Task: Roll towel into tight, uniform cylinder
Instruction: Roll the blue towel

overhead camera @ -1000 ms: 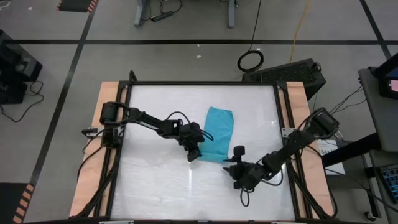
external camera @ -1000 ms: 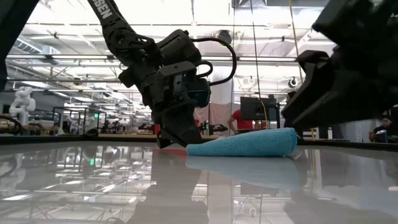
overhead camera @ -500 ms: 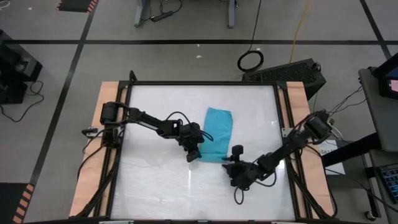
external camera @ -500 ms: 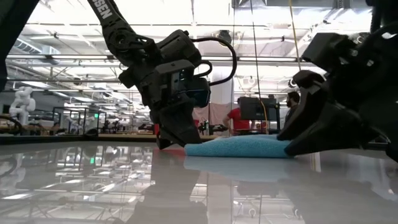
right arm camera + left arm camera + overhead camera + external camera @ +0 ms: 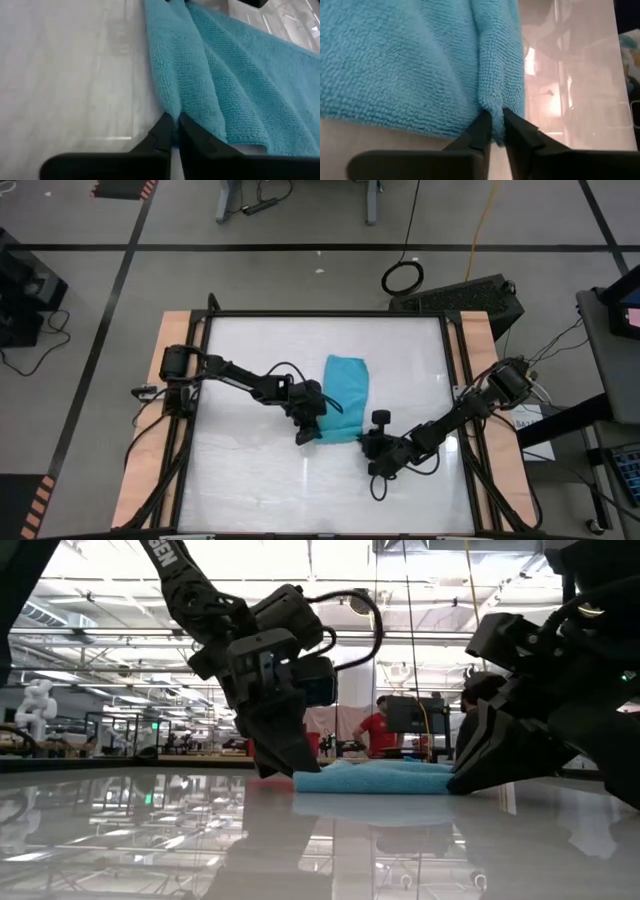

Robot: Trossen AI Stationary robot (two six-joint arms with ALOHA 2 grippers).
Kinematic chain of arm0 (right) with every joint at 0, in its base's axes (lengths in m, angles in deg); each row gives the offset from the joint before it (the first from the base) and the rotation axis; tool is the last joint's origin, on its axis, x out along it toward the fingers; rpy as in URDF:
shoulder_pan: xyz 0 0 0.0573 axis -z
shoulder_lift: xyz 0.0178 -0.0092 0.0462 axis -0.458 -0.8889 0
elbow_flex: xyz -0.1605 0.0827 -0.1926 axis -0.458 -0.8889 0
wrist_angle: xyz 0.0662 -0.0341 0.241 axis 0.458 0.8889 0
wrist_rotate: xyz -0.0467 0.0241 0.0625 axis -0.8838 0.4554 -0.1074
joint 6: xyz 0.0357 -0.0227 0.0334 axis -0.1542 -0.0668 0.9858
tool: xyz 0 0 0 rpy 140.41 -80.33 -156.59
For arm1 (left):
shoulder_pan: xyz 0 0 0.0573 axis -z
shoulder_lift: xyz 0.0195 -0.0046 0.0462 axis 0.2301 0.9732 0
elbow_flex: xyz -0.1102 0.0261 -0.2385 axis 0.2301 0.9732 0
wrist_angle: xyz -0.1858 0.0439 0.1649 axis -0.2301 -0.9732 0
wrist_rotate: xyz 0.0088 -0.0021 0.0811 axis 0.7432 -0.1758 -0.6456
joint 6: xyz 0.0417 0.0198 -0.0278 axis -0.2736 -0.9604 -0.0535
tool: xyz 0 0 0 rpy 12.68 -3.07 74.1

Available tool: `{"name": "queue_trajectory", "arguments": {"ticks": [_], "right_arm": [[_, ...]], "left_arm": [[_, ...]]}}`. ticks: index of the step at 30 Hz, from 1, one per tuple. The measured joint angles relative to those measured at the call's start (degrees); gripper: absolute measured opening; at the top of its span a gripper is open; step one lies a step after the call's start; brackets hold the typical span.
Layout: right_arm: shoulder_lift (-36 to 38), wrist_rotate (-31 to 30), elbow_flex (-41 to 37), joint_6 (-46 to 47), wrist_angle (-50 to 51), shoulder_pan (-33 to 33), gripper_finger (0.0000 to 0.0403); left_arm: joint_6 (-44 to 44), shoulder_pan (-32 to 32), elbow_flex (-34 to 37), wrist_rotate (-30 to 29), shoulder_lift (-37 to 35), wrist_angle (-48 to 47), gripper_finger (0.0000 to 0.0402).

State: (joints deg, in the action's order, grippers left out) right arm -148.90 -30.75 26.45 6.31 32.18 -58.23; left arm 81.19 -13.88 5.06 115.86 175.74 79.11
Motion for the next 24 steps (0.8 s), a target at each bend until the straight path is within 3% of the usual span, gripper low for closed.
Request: {"name": "queue_trajectory", "arguments": {"ticks": [6,11,14,21,24], "right_arm": [[0.02,1.21,-0.02,1.07,0.14,0.17,0.0010],[0.04,3.16,-0.11,2.37,0.07,0.57,0.0003],[0.24,4.26,-0.13,3.98,0.04,0.87,0.0004],[1.21,5.75,-0.21,5.18,-0.53,1.10,0.0004],[2.06,7.18,-0.24,6.09,-0.32,1.46,0.0004]], "left_arm": [[-5.50,1.51,0.06,-5.13,-4.70,-2.94,0.0128],[-12.52,4.88,0.06,-19.43,-11.78,-7.86,0.0154],[-17.94,9.67,0.01,-27.92,-13.96,-5.67,0.0156],[-36.03,21.04,0.01,-45.75,-8.49,3.39,0.0157],[-39.07,22.14,-0.05,-49.18,-4.72,5.49,0.0157]]}}
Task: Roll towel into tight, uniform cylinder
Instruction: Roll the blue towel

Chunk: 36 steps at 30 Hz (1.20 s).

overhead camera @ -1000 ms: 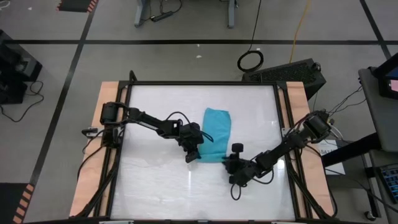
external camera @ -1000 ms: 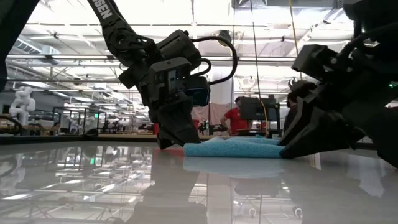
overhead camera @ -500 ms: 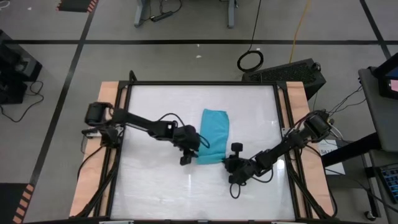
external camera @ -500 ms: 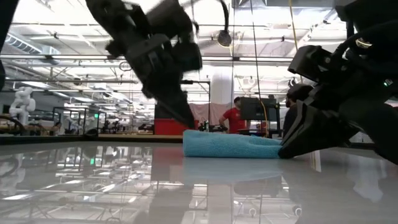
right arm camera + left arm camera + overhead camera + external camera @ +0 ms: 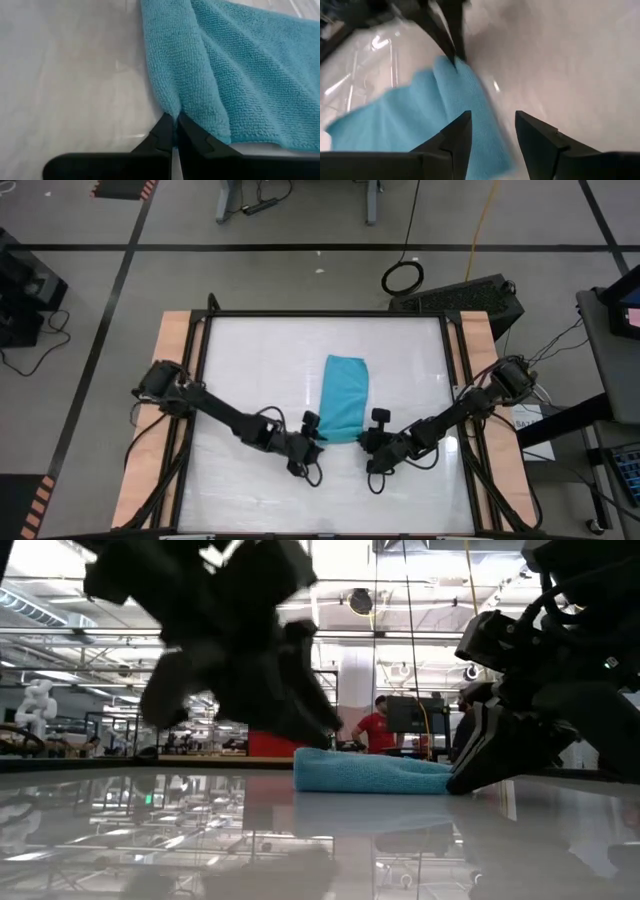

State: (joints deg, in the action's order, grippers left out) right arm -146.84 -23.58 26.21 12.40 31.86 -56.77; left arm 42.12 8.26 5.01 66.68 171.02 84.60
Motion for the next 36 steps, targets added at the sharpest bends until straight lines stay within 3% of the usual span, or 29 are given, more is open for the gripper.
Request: {"name": "queue_trajectory", "arguments": {"ticks": [9,19,22,28,36], "right_arm": [[1.26,2.66,-0.02,1.78,-0.06,-0.05,0.0004],[1.30,3.34,-0.02,1.84,-0.59,-0.07,0.0004],[1.32,3.32,-0.02,1.83,-0.61,-0.07,0.0004],[1.34,3.43,-0.02,1.81,-0.65,-0.09,0.0004],[1.98,6.55,0.00,1.81,-0.76,-0.20,0.0004]], "left_arm": [[-4.82,-0.43,-0.07,-4.63,5.73,4.19,0.0157],[-2.53,-3.43,-0.26,1.91,6.54,3.48,0.0152],[-2.57,-4.03,-0.26,2.75,6.54,3.38,0.0123],[-3.09,-5.68,-0.26,5.08,6.67,3.29,0.0019],[-2.96,-7.32,-0.24,8.13,6.71,3.70,0.0009]]}}
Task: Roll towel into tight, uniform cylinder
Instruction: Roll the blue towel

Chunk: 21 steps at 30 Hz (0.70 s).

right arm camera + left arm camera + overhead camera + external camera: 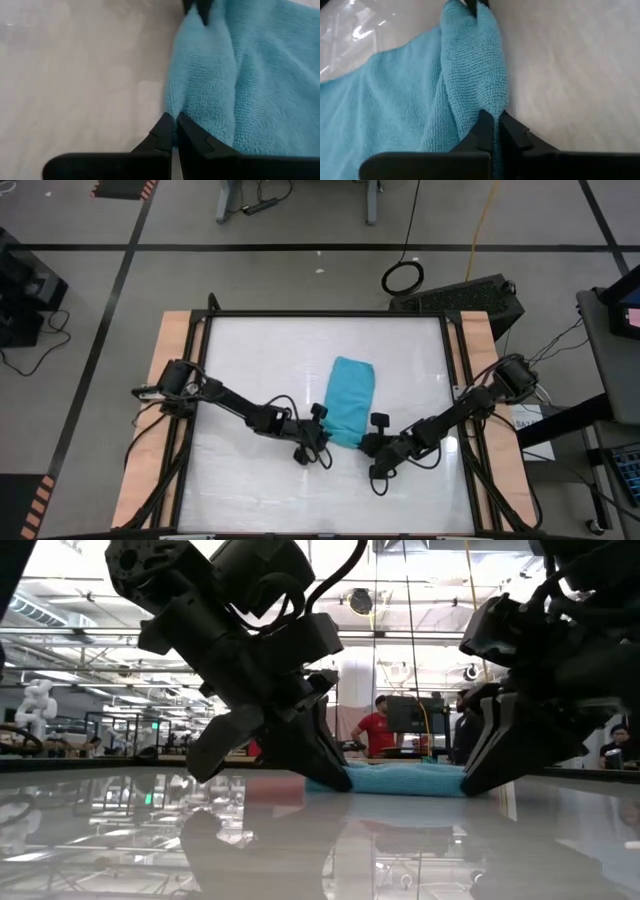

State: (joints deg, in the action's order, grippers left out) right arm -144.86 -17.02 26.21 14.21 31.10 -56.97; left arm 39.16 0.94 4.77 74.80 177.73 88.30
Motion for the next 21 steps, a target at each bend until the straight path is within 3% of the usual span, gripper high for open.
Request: {"name": "queue_trajectory", "arguments": {"ticks": [5,11,21], "right_arm": [[1.89,3.61,0.00,0.14,0.22,-0.58,0.0008],[5.36,5.17,0.00,1.02,0.23,-2.54,0.0038],[6.01,-1.28,0.02,-1.38,-0.62,-6.93,0.0174]], "left_arm": [[1.89,-1.30,-0.02,6.56,-0.02,0.02,0.0008],[9.21,-3.60,-0.51,19.66,-0.02,-0.97,0.0008],[13.01,-4.25,-7.26,27.32,0.19,-10.64,0.0008]]}}
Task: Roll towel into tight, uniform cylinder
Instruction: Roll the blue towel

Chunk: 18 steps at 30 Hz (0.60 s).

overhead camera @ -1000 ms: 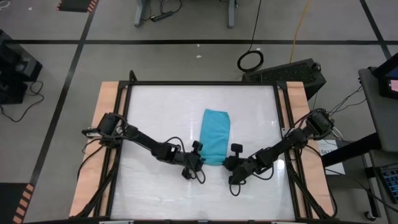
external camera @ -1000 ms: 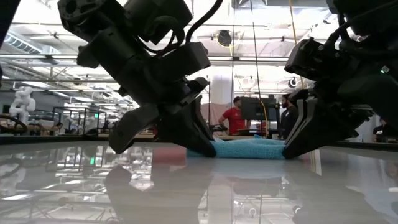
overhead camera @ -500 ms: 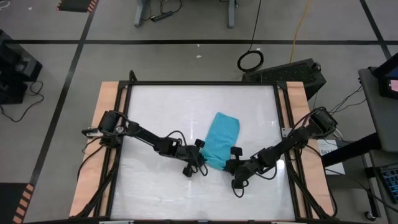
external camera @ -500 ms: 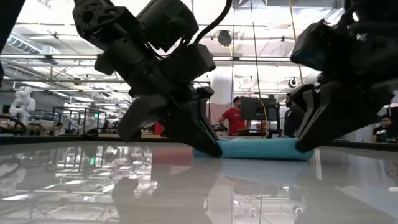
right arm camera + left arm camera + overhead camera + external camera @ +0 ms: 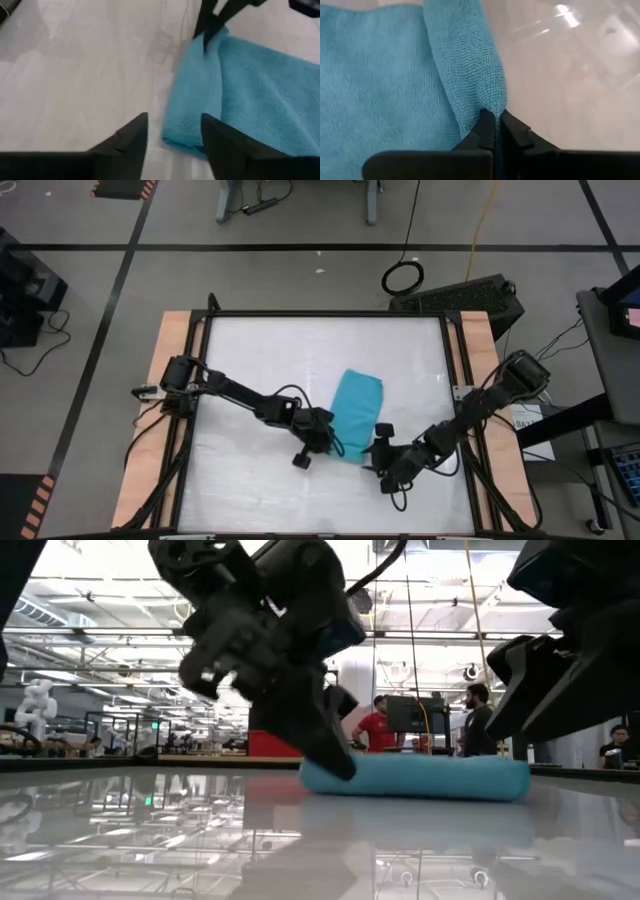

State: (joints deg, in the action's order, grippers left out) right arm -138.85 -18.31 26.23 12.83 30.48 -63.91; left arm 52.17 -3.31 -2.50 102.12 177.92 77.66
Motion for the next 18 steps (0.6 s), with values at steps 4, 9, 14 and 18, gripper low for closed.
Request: {"name": "queue_trajectory", "arguments": {"ticks": [4,9,14,18], "right_arm": [[-1.80,-2.68,0.05,-3.07,-5.48,-1.43,0.0202],[-5.50,-6.55,0.07,-6.74,-7.95,-2.71,0.0205],[-8.78,-11.32,0.04,-2.23,-6.96,-3.05,0.0204],[-10.35,-13.79,0.04,1.09,-6.94,-3.27,0.0188]], "left_arm": [[2.98,-0.71,-2.54,3.54,-0.02,-1.98,0.0008],[8.24,-2.73,-3.64,8.58,-0.02,-2.21,0.0008],[11.14,-3.72,-3.64,12.15,-0.02,-2.36,0.0013],[11.46,-3.68,-3.66,12.93,-0.03,-2.53,0.0013]]}}
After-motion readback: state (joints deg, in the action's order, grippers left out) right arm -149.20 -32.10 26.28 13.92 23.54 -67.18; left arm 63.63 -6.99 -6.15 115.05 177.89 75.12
